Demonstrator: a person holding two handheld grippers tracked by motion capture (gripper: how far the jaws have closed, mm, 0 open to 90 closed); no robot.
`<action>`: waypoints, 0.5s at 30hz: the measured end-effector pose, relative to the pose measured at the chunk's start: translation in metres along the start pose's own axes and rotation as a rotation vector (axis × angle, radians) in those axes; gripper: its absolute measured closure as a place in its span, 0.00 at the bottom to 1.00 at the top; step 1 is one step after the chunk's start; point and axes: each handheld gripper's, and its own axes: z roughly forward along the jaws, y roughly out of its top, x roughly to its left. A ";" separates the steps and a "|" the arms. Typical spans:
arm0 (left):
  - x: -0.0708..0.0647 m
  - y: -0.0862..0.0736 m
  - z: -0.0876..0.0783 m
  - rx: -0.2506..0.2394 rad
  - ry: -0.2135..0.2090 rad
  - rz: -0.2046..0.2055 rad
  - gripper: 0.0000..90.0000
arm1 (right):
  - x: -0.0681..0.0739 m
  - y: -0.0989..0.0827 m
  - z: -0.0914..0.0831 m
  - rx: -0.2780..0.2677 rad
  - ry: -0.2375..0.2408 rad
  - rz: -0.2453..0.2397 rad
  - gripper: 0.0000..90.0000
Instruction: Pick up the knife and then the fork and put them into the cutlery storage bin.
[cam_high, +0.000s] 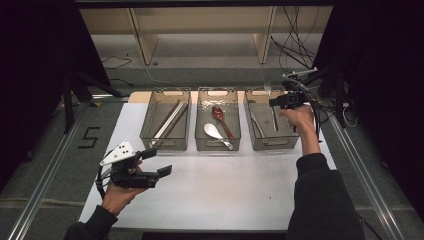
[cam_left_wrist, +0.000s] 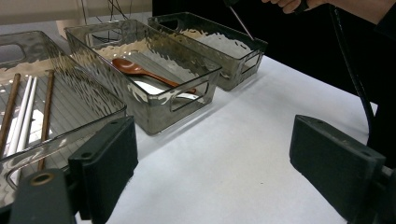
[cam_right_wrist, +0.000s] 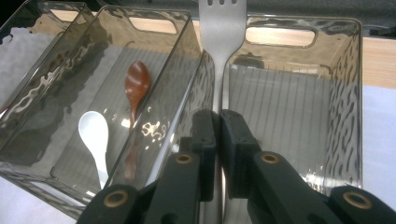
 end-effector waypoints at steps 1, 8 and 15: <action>0.000 0.000 0.000 0.001 0.000 0.001 0.16 | 0.000 0.000 0.001 0.003 -0.001 0.002 0.95; 0.000 0.000 0.000 0.000 -0.001 0.001 0.16 | -0.001 -0.001 0.005 0.006 -0.010 0.011 0.95; 0.000 0.000 -0.001 -0.001 0.000 0.003 0.16 | -0.003 -0.005 0.010 0.016 -0.028 0.017 0.95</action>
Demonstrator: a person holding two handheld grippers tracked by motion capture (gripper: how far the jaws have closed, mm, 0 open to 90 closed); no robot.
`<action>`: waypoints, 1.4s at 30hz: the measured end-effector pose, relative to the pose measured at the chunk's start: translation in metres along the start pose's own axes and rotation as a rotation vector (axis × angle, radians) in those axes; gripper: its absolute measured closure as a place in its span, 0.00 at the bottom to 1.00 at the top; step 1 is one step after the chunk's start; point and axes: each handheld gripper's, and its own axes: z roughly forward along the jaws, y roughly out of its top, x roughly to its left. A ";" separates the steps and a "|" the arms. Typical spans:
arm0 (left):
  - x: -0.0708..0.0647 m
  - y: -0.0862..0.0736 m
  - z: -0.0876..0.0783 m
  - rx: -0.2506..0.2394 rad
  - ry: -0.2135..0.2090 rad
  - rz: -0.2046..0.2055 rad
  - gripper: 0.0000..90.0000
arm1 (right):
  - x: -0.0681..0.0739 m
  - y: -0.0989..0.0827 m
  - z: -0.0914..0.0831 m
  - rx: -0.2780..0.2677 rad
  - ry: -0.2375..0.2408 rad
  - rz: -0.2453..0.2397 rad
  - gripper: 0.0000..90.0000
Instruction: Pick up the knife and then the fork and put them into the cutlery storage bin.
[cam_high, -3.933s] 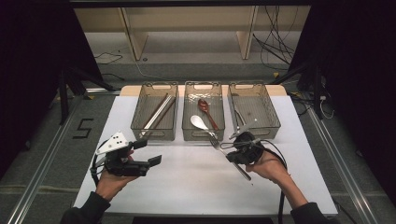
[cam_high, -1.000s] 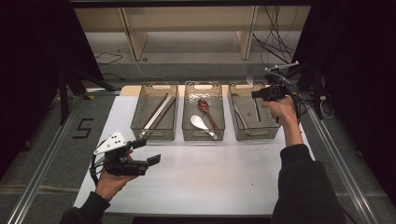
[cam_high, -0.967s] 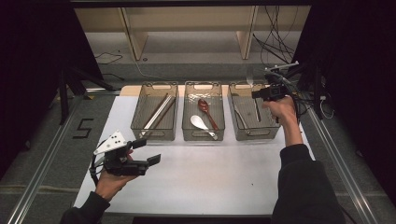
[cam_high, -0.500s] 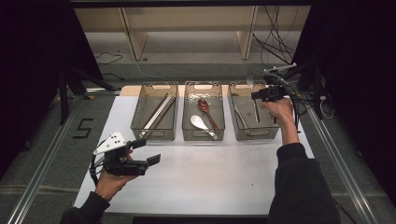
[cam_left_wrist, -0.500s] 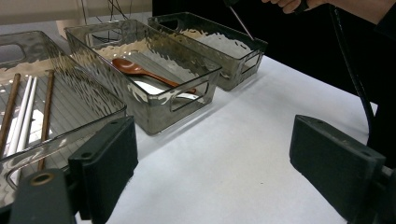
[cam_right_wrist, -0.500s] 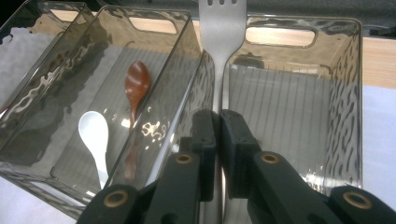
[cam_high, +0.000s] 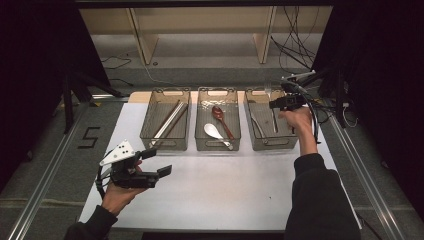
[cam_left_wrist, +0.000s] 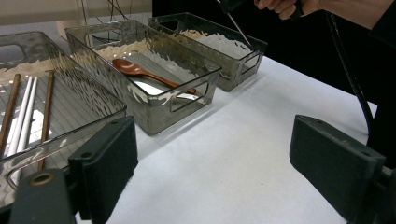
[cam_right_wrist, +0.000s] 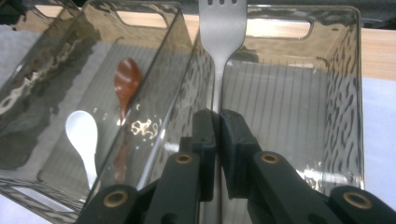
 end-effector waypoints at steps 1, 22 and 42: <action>0.000 0.000 0.000 0.000 0.000 0.000 0.16 | -0.001 -0.001 0.001 0.001 -0.005 0.002 0.95; 0.000 0.000 -0.001 -0.004 0.002 0.000 0.16 | -0.006 -0.017 0.024 0.057 -0.045 0.019 0.94; -0.001 0.000 -0.001 -0.002 0.003 0.000 0.16 | -0.007 -0.020 0.021 0.067 -0.037 0.019 0.76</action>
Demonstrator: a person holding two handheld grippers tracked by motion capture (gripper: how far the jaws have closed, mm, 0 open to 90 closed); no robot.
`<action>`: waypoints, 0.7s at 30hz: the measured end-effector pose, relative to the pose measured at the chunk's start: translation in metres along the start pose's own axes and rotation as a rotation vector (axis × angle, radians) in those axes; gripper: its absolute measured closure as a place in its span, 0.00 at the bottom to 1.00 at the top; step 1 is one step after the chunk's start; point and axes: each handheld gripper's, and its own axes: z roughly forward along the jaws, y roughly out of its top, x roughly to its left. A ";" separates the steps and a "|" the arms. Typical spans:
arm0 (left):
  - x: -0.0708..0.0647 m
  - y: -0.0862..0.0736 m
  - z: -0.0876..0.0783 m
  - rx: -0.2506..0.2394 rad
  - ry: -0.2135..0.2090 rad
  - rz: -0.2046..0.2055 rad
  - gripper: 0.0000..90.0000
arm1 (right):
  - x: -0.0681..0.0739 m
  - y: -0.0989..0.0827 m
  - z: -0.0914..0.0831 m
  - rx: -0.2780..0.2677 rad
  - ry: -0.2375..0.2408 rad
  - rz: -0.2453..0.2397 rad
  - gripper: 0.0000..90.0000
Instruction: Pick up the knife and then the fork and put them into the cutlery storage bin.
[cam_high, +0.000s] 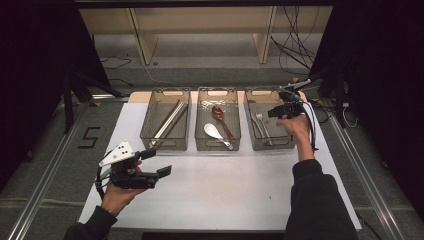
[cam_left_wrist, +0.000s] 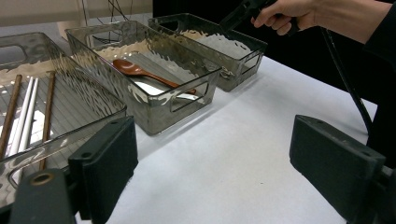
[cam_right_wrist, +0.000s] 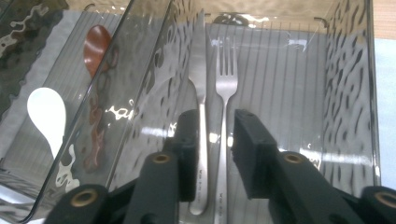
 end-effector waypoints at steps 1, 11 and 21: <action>0.000 0.000 0.000 0.001 0.000 0.001 0.16 | 0.000 0.000 0.000 -0.001 0.006 -0.005 0.74; 0.000 0.000 0.000 0.001 0.000 -0.001 0.16 | 0.011 0.000 -0.008 -0.017 0.042 -0.039 0.53; 0.000 0.000 0.000 0.003 0.000 -0.001 0.16 | 0.021 -0.003 -0.019 -0.061 0.060 -0.062 0.43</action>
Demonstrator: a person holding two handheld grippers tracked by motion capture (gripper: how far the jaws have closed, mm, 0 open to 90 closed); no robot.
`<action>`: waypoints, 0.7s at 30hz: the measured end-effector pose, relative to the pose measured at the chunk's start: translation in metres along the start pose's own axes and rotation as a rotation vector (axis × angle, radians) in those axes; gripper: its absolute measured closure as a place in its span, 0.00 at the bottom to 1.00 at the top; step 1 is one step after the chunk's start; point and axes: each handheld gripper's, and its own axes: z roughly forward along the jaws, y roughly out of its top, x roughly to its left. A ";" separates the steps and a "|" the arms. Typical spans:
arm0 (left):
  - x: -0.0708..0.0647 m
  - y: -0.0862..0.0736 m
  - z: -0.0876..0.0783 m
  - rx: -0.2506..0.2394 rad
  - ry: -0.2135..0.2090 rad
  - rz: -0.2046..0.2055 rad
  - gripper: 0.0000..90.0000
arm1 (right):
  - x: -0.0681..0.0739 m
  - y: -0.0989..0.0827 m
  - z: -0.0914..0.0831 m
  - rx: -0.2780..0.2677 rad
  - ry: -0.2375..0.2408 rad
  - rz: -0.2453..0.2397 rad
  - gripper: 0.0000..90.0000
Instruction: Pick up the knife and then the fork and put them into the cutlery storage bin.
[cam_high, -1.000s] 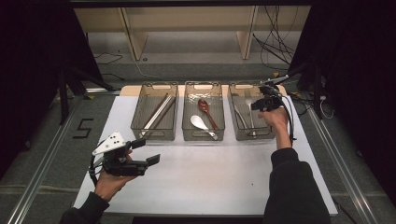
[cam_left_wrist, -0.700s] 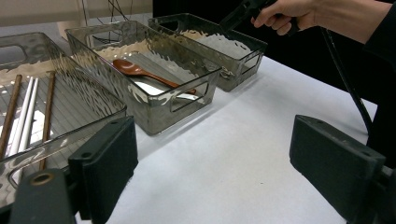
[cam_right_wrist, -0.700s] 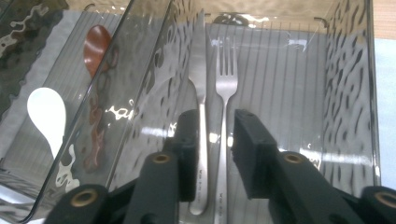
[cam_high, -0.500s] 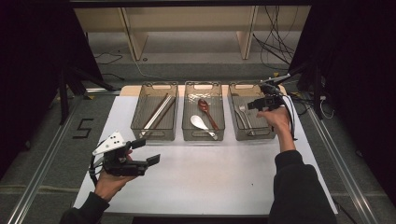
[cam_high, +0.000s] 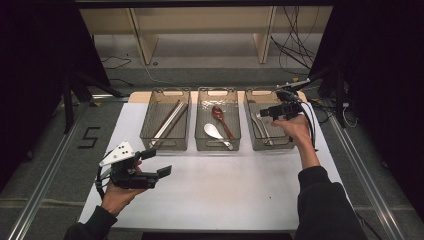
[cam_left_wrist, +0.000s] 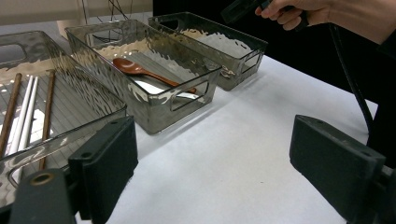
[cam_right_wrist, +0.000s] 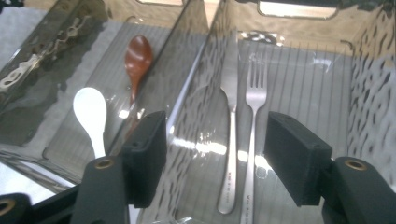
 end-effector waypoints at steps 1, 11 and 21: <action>0.000 0.000 0.000 0.000 0.000 0.000 0.16 | 0.001 0.000 -0.001 -0.003 0.003 -0.011 0.43; 0.000 0.000 0.001 0.006 -0.002 -0.001 0.16 | 0.019 -0.007 -0.010 -0.045 0.047 -0.064 0.37; 0.000 0.000 0.001 0.013 -0.005 0.004 0.16 | 0.038 -0.020 -0.018 -0.101 0.091 -0.118 0.35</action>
